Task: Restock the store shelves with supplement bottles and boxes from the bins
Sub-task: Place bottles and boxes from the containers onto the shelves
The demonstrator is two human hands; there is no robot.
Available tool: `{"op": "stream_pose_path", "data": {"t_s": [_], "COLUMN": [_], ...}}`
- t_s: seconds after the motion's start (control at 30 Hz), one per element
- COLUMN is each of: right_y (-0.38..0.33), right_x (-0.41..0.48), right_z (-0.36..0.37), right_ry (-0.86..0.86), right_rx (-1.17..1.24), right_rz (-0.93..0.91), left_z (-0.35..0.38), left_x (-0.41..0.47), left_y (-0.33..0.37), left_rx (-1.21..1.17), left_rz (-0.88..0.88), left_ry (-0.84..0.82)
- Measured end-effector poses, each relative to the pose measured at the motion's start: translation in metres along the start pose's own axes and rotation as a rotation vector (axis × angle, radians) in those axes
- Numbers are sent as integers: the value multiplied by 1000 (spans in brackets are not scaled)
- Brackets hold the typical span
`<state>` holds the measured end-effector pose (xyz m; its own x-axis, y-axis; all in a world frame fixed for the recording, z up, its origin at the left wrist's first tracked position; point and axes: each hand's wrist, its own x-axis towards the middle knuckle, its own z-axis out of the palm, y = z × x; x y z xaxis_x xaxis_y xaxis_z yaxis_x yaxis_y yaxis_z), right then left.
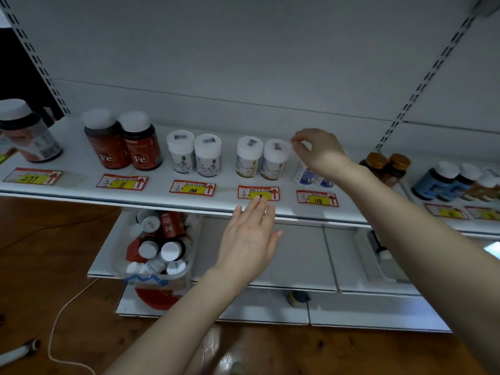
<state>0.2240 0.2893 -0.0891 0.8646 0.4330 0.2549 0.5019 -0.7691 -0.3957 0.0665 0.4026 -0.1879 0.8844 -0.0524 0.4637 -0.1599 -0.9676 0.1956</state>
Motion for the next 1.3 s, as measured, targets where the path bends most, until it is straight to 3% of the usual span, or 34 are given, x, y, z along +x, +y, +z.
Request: {"op": "stream_pose_path", "data": {"t_s": [0.37,0.73,1.03,1.3], "right_y": [2,63,196,302], "right_x": [-142,-290,-376,-403], "right_z": [-15,-63,-110,-119], "right_ry": [109,125,93,12], "right_rx": [-113,-133,-113,-77], "right_rz": [225,567,679,685], "left_z": [-30,-16,49,115], "left_x": [-80,-112,-86,-65], "left_y": [34,134,279,370], "left_rx": [-121,-257,-275,-266], "left_rz": [188,385,466,368], "left_ry": [-108,-284,-389,-486]}}
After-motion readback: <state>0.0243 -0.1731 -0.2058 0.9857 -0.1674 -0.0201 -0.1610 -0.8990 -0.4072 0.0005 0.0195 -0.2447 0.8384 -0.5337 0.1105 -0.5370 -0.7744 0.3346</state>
